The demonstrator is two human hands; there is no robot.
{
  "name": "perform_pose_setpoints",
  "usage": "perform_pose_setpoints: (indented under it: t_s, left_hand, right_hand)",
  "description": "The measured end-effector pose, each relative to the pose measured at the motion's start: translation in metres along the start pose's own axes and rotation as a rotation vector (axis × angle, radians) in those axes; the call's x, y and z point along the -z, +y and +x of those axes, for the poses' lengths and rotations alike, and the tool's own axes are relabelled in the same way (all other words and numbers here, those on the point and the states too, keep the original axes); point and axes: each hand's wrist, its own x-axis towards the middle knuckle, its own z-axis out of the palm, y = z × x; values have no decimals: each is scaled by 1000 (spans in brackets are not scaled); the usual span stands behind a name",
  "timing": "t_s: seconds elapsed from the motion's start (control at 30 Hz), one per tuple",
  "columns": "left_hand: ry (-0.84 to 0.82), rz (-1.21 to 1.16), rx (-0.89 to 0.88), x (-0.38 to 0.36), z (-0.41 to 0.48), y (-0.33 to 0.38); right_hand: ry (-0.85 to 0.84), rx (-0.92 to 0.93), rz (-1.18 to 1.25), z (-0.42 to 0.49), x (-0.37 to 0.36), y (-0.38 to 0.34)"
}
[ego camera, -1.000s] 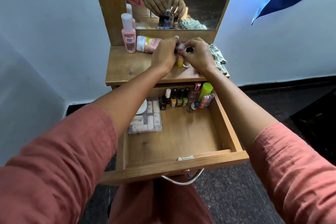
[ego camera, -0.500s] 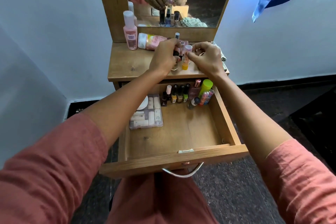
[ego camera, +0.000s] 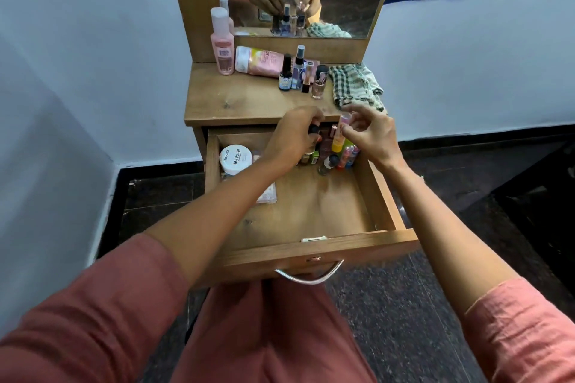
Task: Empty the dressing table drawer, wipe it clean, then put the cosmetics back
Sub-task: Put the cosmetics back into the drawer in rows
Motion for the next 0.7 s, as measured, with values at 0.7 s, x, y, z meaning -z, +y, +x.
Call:
perform_pose_setpoints:
  t_s: [0.7]
  left_hand:
    - [-166,237,-60,-68,-17,-24]
  right_hand:
    - [-1,-35,-78,-14,-5,23]
